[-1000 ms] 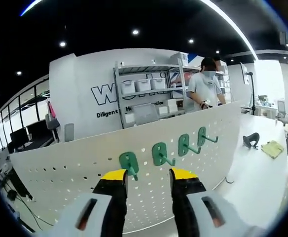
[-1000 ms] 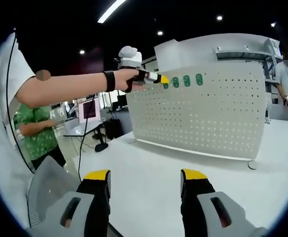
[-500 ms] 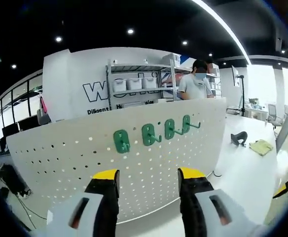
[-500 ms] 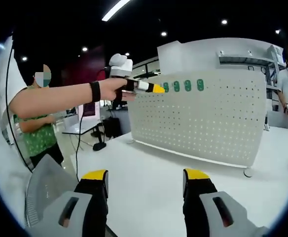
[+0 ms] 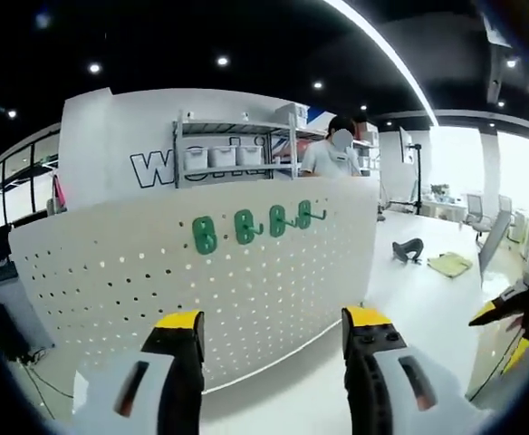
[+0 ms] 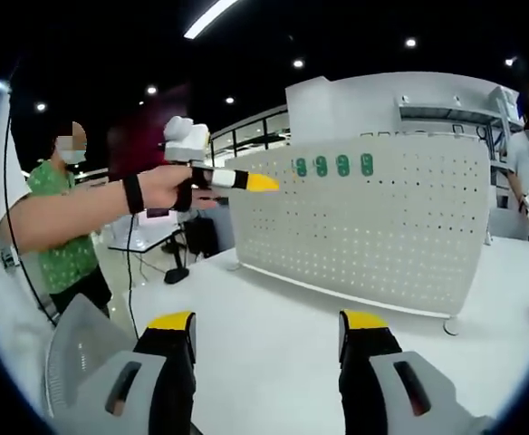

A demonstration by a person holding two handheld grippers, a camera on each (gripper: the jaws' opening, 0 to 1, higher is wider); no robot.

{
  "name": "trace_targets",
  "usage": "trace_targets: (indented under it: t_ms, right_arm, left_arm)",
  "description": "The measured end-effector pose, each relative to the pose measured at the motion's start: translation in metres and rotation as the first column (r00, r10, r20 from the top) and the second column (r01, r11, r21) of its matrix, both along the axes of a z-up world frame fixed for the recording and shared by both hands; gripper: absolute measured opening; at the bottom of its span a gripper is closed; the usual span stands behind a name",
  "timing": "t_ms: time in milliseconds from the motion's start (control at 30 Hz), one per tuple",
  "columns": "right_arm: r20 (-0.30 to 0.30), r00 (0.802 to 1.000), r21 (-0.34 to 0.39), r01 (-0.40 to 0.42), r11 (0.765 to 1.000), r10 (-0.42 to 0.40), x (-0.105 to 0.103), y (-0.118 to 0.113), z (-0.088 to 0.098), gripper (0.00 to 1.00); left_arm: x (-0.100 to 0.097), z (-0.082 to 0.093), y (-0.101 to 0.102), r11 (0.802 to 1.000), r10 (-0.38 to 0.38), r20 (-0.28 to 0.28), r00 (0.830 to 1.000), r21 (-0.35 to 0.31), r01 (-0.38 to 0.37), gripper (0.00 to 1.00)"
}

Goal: Insert the hook assembly into the mounting plate slot until the hook locks in place.

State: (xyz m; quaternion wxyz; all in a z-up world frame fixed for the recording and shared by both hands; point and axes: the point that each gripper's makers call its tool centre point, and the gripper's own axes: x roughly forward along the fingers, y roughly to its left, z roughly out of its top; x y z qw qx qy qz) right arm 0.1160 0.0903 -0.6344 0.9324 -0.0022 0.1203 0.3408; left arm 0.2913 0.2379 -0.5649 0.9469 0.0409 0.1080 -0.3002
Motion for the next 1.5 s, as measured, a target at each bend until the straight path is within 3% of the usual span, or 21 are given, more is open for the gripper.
trace_targets:
  t_ms: [700, 833, 967, 1133, 1500]
  right_arm:
    - [0.012, 0.999, -0.014, 0.043, 0.999, -0.043, 0.003, 0.001, 0.01, 0.68]
    - [0.0, 0.999, 0.003, 0.048, 0.999, -0.048, 0.001, 0.001, 0.01, 0.68]
    - [-0.002, 0.999, 0.003, 0.05, 0.999, -0.05, -0.002, 0.001, 0.01, 0.68]
    - [-0.003, 0.998, 0.004, 0.062, 0.998, -0.062, -0.004, -0.001, 0.008, 0.69]
    - [0.015, 0.997, 0.018, 0.076, 0.997, -0.076, -0.013, 0.006, 0.017, 0.7]
  left_arm:
    - [-0.086, -0.017, 0.018, 0.987, -0.134, -0.011, 0.991, -0.086, 0.133, 0.75]
    - [-0.108, -0.034, 0.019, 0.983, -0.17, -0.028, 0.985, -0.074, 0.168, 0.77]
    - [-0.127, -0.043, 0.026, 0.983, -0.169, -0.052, 0.984, -0.086, 0.165, 0.78]
    - [-0.149, -0.043, 0.035, 0.982, -0.164, -0.047, 0.985, -0.097, 0.159, 0.81]
    - [-0.164, -0.033, 0.056, 0.984, -0.129, -0.021, 0.991, -0.129, 0.126, 0.85]
